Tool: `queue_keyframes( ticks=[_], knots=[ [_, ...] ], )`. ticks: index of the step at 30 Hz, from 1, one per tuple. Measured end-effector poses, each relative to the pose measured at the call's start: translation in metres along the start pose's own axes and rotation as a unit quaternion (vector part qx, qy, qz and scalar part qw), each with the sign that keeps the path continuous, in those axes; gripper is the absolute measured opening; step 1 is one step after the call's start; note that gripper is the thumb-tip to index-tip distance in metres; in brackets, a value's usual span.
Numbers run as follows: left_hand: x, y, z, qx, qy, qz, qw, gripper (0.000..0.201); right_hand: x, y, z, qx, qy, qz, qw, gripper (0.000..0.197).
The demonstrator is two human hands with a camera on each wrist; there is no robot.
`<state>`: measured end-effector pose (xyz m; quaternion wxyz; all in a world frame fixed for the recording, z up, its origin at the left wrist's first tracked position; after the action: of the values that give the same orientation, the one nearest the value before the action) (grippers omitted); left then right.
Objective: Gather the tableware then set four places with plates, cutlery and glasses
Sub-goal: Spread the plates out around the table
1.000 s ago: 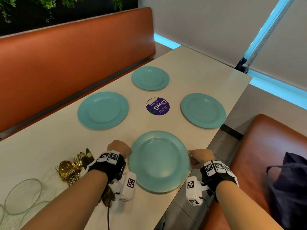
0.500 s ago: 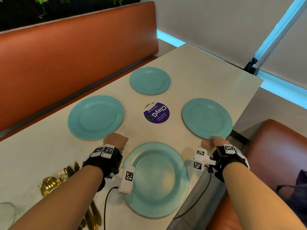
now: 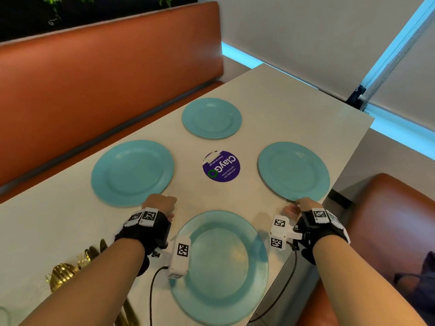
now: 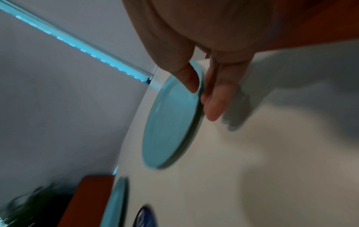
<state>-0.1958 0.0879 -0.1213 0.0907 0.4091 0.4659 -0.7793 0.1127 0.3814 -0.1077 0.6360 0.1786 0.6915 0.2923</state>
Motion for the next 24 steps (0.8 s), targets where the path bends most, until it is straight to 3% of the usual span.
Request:
queue_keyframes(
  ticks=[4, 8, 13, 16, 24],
  knots=[
    [-0.003, 0.015, 0.012, -0.150, 0.014, 0.059, 0.987, 0.018, -0.016, 0.001, -0.034, -0.051, -0.010, 0.002, 0.999, 0.010],
    [0.000, 0.008, 0.035, -0.284, -0.011, 0.029, 0.958, 0.025, -0.026, 0.004, -0.088, -0.110, 0.048, 0.030, 0.992, 0.026],
    [0.002, 0.014, 0.055, -0.297, -0.001, 0.030, 0.954, 0.041, -0.032, 0.002, -0.133, -0.154, 0.086, 0.048, 0.983, 0.023],
    [0.006, 0.018, 0.069, -0.338, -0.032, 0.037, 0.940, 0.039, -0.037, 0.000, -0.147, -0.163, 0.102, 0.047, 0.980, 0.016],
    [0.016, 0.022, 0.081, -0.371, -0.040, 0.048, 0.927, 0.040, -0.041, -0.008, -0.147, -0.199, 0.097, 0.039, 0.974, 0.006]
  ],
)
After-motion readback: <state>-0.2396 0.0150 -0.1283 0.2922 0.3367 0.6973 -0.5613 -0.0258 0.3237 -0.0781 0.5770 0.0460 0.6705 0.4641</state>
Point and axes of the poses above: each hand's wrist, its own x-axis towards the middle knuckle, its own z-axis out of the back of the hand, y = z × x, the point moved 10 cm from there along x, towards the middle knuckle, and after that the axes turned 6 degrees about y, right-handed, at the moved point
